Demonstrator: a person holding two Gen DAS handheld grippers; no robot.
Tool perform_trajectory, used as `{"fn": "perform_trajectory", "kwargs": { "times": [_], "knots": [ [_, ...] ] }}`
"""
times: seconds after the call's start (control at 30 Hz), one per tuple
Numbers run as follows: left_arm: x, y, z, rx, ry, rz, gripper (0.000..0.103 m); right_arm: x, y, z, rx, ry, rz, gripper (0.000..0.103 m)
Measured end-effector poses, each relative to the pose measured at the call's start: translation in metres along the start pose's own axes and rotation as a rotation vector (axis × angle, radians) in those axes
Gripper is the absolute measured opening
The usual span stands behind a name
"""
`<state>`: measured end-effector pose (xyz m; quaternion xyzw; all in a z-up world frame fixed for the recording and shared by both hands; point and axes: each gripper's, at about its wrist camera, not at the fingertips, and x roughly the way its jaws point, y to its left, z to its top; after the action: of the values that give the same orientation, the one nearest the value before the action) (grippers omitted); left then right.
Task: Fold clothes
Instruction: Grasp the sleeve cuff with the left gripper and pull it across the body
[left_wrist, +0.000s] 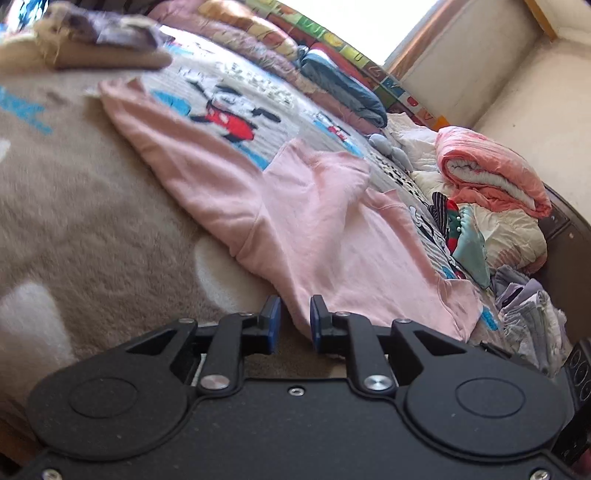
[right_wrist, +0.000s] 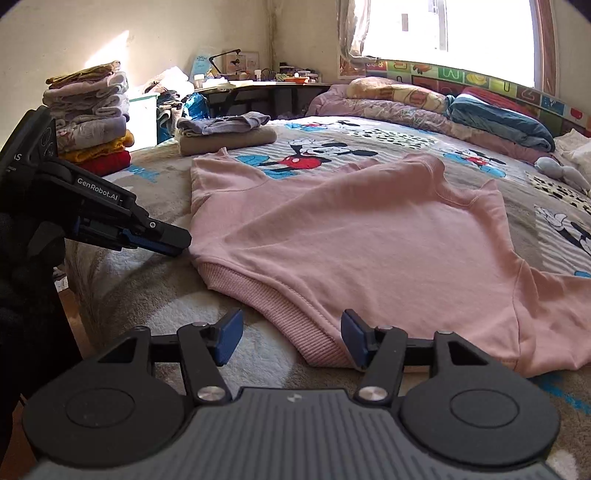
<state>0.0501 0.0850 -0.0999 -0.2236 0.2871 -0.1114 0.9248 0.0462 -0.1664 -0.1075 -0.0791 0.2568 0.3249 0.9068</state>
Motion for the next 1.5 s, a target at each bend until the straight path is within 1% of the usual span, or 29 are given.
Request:
{"fn": "perform_trajectory", "kwargs": {
  "times": [0.03, 0.07, 0.13, 0.17, 0.2, 0.23, 0.27, 0.3, 0.37, 0.4, 0.43, 0.5, 0.57, 0.67, 0.7, 0.73, 0.77, 0.8, 0.83, 0.9, 1.0, 1.13, 1.2, 1.33, 1.37, 1.4, 1.43, 1.5],
  "knots": [
    [-0.002, -0.009, 0.0, 0.047, -0.031, -0.021, 0.013, -0.002, 0.003, 0.002, -0.016, -0.024, 0.0, 0.059],
    [0.0, -0.015, -0.001, 0.066, -0.043, -0.048, 0.013, -0.003, 0.005, 0.004, -0.03, -0.046, 0.003, 0.059],
    [0.013, -0.025, -0.005, 0.093, -0.029, -0.088, 0.013, -0.002, 0.008, 0.006, -0.052, -0.084, 0.021, 0.063],
    [0.025, -0.031, -0.009, 0.123, -0.003, -0.079, 0.013, 0.0, 0.01, 0.007, -0.063, -0.092, 0.028, 0.065],
    [0.04, -0.035, -0.015, 0.173, 0.055, -0.039, 0.013, 0.005, 0.013, 0.005, -0.076, -0.08, 0.031, 0.067],
    [0.056, -0.037, -0.022, 0.227, 0.122, 0.026, 0.014, 0.013, 0.014, 0.002, -0.079, -0.041, 0.034, 0.07],
    [0.062, -0.035, -0.03, 0.26, 0.124, 0.056, 0.018, 0.024, 0.013, -0.003, -0.067, 0.044, 0.038, 0.073],
    [0.059, -0.033, -0.031, 0.255, 0.111, 0.051, 0.019, 0.03, 0.012, -0.006, -0.052, 0.094, 0.043, 0.075],
    [0.047, -0.029, -0.021, 0.195, 0.117, 0.009, 0.019, 0.023, 0.009, -0.006, -0.022, 0.081, 0.059, 0.075],
    [0.038, -0.026, -0.016, 0.168, 0.103, -0.014, 0.02, 0.018, 0.009, -0.004, -0.03, 0.084, 0.064, 0.073],
    [0.029, -0.021, -0.01, 0.14, 0.073, -0.021, 0.02, 0.014, 0.01, -0.003, -0.039, 0.08, 0.064, 0.073],
    [0.013, -0.005, 0.003, 0.061, 0.01, -0.006, 0.02, 0.007, 0.011, -0.004, -0.053, 0.046, 0.065, 0.072],
    [0.004, 0.021, 0.02, -0.07, -0.033, 0.021, 0.022, 0.003, 0.015, -0.001, -0.06, -0.008, 0.064, 0.069],
    [0.002, 0.066, 0.038, -0.277, -0.054, 0.032, 0.025, 0.0, 0.021, 0.01, -0.04, -0.104, 0.069, 0.068],
    [0.004, 0.078, 0.042, -0.329, -0.058, 0.039, 0.025, 0.003, 0.021, 0.015, -0.015, -0.122, 0.082, 0.065],
    [0.006, 0.088, 0.046, -0.373, -0.062, 0.048, 0.025, 0.005, 0.021, 0.02, 0.009, -0.14, 0.094, 0.055],
    [0.007, 0.098, 0.05, -0.41, -0.068, 0.053, 0.026, 0.009, 0.021, 0.025, 0.033, -0.151, 0.103, 0.051],
    [0.008, 0.106, 0.055, -0.437, -0.076, 0.054, 0.029, 0.014, 0.02, 0.029, 0.055, -0.151, 0.108, 0.051],
    [0.009, 0.113, 0.061, -0.455, -0.084, 0.059, 0.032, 0.021, 0.02, 0.034, 0.077, -0.148, 0.112, 0.049],
    [0.012, 0.126, 0.071, -0.467, -0.095, 0.071, 0.032, 0.036, 0.022, 0.042, 0.111, -0.137, 0.111, 0.046],
    [0.021, 0.149, 0.084, -0.504, -0.101, 0.07, 0.039, 0.057, 0.028, 0.051, 0.139, -0.117, 0.107, 0.045],
    [0.035, 0.161, 0.094, -0.536, -0.093, 0.055, 0.039, 0.081, 0.038, 0.048, 0.14, -0.066, 0.085, 0.045],
    [0.042, 0.166, 0.099, -0.551, -0.088, 0.046, 0.04, 0.088, 0.037, 0.042, 0.171, -0.047, 0.074, 0.045],
    [0.055, 0.175, 0.108, -0.578, -0.078, 0.033, 0.04, 0.092, 0.038, 0.037, 0.172, -0.037, 0.065, 0.045],
    [0.055, 0.175, 0.111, -0.563, -0.082, 0.042, 0.04, 0.092, 0.039, 0.037, 0.166, -0.032, 0.061, 0.045],
    [0.055, 0.174, 0.116, -0.529, -0.092, 0.058, 0.029, 0.094, 0.042, 0.037, 0.146, -0.022, 0.05, 0.045],
    [0.054, 0.173, 0.121, -0.495, -0.103, 0.075, 0.001, 0.095, 0.048, 0.037, 0.111, -0.011, 0.032, 0.045],
    [0.052, 0.17, 0.131, -0.427, -0.123, 0.107, 0.0, 0.097, 0.057, 0.038, 0.049, 0.008, 0.0, 0.045]
  ]
}}
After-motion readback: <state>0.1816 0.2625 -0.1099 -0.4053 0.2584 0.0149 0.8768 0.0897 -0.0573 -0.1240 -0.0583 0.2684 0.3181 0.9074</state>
